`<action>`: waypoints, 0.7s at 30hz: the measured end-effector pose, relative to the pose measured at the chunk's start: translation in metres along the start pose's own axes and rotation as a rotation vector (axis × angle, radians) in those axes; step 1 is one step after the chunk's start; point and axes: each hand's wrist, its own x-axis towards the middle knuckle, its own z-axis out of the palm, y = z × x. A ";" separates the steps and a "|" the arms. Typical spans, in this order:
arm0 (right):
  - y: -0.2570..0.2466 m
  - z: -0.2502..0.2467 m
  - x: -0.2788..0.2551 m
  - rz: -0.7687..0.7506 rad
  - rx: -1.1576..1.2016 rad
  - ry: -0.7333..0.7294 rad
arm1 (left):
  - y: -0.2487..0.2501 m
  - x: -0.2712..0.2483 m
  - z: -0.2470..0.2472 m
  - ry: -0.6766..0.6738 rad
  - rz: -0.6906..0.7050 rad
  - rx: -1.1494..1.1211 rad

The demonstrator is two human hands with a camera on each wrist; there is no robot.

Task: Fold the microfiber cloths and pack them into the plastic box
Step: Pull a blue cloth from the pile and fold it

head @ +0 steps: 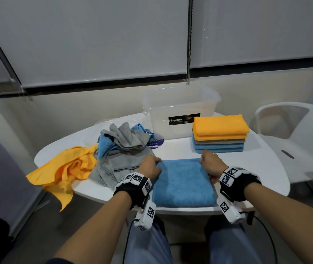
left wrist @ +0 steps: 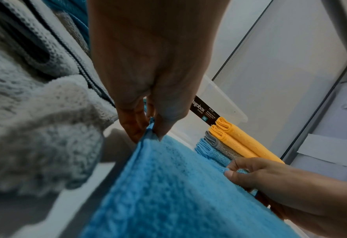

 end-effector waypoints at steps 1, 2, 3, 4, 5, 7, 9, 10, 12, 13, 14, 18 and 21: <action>0.000 0.000 0.002 -0.002 -0.013 -0.004 | 0.000 0.001 0.000 0.000 0.004 -0.010; -0.001 0.000 0.003 -0.002 -0.023 -0.009 | -0.002 0.003 0.000 0.002 0.009 -0.016; -0.001 0.000 0.004 0.003 -0.035 -0.012 | -0.004 0.006 0.001 0.005 0.016 -0.015; -0.001 0.000 0.005 0.013 -0.049 -0.013 | -0.005 0.008 0.001 0.001 0.017 -0.011; -0.001 0.001 0.006 0.024 -0.068 -0.013 | -0.004 0.008 0.000 -0.004 0.015 -0.006; -0.002 0.003 0.007 0.036 -0.105 -0.011 | -0.001 0.008 -0.003 -0.006 0.010 0.008; -0.003 0.004 0.007 0.042 -0.125 -0.009 | -0.001 0.010 -0.004 -0.002 -0.012 -0.020; -0.004 0.003 0.007 0.042 -0.128 -0.010 | -0.001 0.012 -0.005 0.002 -0.028 -0.063; -0.003 0.002 0.008 0.040 -0.122 -0.017 | 0.001 0.015 -0.008 0.040 -0.052 -0.170; -0.003 0.001 0.009 0.046 -0.113 -0.021 | 0.002 0.018 -0.009 0.085 -0.052 -0.207; -0.003 0.001 0.008 0.053 -0.107 -0.024 | 0.000 0.020 -0.010 0.133 -0.046 -0.225; -0.003 0.001 0.006 0.059 -0.104 -0.023 | -0.010 0.020 -0.002 0.153 -0.033 -0.210; -0.003 -0.001 0.006 0.057 -0.076 -0.032 | -0.015 0.017 0.002 0.149 -0.052 -0.231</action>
